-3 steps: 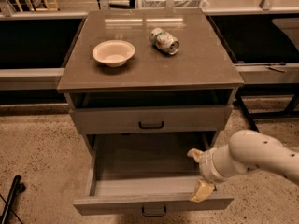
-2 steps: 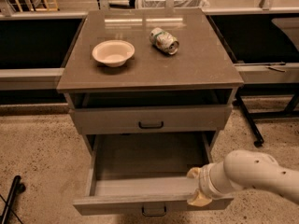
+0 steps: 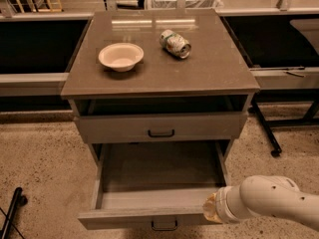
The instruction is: Close middle drawer
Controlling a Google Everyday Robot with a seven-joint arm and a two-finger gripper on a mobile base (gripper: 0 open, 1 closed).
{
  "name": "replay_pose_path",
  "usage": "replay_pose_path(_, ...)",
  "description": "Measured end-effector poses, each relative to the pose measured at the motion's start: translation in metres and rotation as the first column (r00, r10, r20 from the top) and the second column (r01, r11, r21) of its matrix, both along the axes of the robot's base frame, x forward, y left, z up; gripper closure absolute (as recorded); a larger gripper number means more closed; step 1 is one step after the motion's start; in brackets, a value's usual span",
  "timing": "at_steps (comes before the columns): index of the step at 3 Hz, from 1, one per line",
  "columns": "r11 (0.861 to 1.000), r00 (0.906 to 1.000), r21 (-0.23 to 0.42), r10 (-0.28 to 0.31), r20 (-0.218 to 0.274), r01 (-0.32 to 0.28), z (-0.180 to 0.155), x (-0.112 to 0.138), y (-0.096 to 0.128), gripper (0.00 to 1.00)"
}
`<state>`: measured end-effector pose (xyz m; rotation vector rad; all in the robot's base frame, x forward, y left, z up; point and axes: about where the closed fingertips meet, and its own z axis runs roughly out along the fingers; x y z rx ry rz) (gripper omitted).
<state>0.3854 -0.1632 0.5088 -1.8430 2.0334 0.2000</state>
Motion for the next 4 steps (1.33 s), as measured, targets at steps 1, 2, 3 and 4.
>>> replay_pose_path(1,1.0,1.0,0.0,0.0,0.0,0.0,0.0,0.0,0.0,1.0)
replay_pose_path(2,0.998,0.9901,-0.035,0.052,-0.131,-0.057,-0.035,-0.029,-0.004,1.0)
replay_pose_path(3,0.986,0.9556,-0.061,0.131,-0.264,-0.152,-0.077,-0.056,-0.003,0.97)
replay_pose_path(4,0.98,0.9399,-0.025,0.183,-0.288,-0.199,-0.098,-0.065,-0.001,0.75)
